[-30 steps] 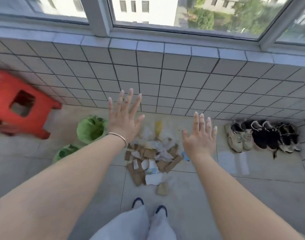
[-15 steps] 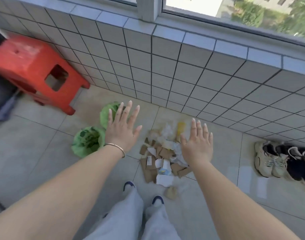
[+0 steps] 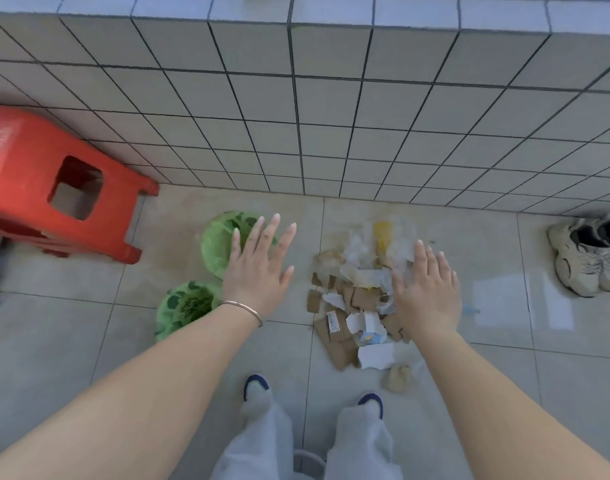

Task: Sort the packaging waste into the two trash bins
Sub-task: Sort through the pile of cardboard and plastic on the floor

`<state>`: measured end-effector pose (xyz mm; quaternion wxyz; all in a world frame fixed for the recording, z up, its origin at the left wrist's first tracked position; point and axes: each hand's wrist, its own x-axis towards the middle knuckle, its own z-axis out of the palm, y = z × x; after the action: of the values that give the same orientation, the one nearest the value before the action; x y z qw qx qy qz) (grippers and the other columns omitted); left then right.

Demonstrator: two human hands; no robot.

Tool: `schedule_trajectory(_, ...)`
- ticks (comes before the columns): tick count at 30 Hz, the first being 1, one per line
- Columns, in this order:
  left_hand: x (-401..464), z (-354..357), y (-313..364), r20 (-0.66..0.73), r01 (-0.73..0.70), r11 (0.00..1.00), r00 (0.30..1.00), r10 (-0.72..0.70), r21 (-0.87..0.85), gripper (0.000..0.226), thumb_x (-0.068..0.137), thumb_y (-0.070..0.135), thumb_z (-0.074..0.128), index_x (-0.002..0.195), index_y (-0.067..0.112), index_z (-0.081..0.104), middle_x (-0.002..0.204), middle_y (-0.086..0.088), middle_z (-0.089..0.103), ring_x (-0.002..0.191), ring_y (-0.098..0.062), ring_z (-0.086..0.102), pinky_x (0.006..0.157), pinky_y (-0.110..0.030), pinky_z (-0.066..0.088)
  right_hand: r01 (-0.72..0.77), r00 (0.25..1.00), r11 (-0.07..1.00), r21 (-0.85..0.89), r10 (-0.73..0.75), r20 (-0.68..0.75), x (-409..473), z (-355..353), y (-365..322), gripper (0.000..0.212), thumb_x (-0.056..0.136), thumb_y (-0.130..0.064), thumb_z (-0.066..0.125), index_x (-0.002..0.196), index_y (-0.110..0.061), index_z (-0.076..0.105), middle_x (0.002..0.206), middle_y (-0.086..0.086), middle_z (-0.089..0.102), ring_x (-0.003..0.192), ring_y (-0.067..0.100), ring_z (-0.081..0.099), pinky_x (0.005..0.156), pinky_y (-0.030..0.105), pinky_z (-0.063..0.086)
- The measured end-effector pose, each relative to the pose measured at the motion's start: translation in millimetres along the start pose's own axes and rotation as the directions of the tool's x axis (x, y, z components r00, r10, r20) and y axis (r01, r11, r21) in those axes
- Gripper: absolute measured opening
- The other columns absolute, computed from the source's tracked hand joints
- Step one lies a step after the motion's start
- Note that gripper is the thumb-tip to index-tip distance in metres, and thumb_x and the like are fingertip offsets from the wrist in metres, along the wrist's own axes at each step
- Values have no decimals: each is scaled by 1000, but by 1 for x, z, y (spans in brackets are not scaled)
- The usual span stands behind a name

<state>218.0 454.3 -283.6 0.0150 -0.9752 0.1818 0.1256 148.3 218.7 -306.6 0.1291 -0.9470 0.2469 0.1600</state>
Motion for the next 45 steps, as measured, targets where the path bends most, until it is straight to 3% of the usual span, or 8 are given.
schedule_trajectory(3, 8, 39, -5, 34, -32, 999, 999, 32, -23, 64, 97, 41, 29, 148, 31, -9, 160, 2, -7, 148, -20, -6, 118, -46, -6, -38, 998, 999, -9, 38, 45, 5, 38, 2, 62, 99, -44, 25, 152, -19, 5, 159, 1, 16, 148, 19, 6, 120, 39, 10)
schedule_trajectory(8, 35, 130, 0, 37, -46, 996, 998, 48, -73, 66, 92, 37, 42, 150, 28, 11, 155, -6, 24, 139, -27, 30, 113, -43, 26, -59, 997, 998, -21, 60, 42, 33, 119, 20, 61, 98, -41, 30, 151, -18, 11, 156, 3, 25, 146, 22, 15, 118, 38, 17)
schedule_trajectory(13, 75, 261, 24, 66, -80, 993, 994, 86, -89, 65, 85, 31, 57, 144, 19, 33, 142, -8, 43, 125, -30, 47, 96, -41, 41, -59, 997, 995, -78, 63, 52, 82, 234, 57, 56, 98, -36, 32, 149, -17, 18, 146, 7, 38, 136, 28, 30, 107, 39, 25)
schedule_trajectory(16, 98, 344, 36, 19, -176, 983, 984, 177, -58, 67, 66, 28, 76, 128, 14, 54, 117, -8, 63, 99, -30, 64, 75, -38, 53, -66, 996, 993, -101, 71, 50, 114, 301, 87, 54, 99, -31, 32, 149, -18, 18, 143, 6, 40, 132, 29, 33, 105, 38, 29)
schedule_trajectory(24, 146, 475, 65, 11, -186, 978, 982, 188, -91, 62, 93, 33, 43, 148, 20, 17, 146, -1, 32, 129, -25, 37, 97, -37, 39, -31, 999, 988, -151, 34, 19, 173, 405, 141, 49, 99, -31, 30, 146, -18, 23, 140, 5, 43, 129, 27, 36, 102, 38, 33)
schedule_trajectory(32, 142, 507, 86, 30, -131, 978, 990, 138, -162, 59, 93, 32, 43, 146, 21, 21, 142, -1, 36, 127, -24, 39, 92, -35, 40, 31, 995, 992, -126, -19, 93, 173, 441, 146, 39, 98, -31, 34, 131, -12, 43, 131, 7, 48, 123, 25, 40, 92, 34, 39)
schedule_trajectory(38, 133, 531, 77, 87, -18, 978, 996, 37, -209, 53, 91, 26, 44, 142, 21, 28, 138, -2, 40, 123, -25, 42, 87, -37, 43, 17, 989, 999, 29, -21, 145, 182, 457, 125, 39, 96, -26, 39, 132, -13, 45, 135, 5, 46, 129, 22, 37, 94, 32, 39)
schedule_trajectory(45, 138, 553, 70, 202, 110, 962, 978, -59, -250, 51, 91, 28, 46, 139, 22, 32, 136, -4, 41, 122, -26, 43, 89, -38, 45, 18, 989, 1000, 1, -18, 148, 190, 493, 98, 47, 96, -36, 40, 132, -7, 41, 134, 10, 45, 128, 26, 35, 99, 33, 36)
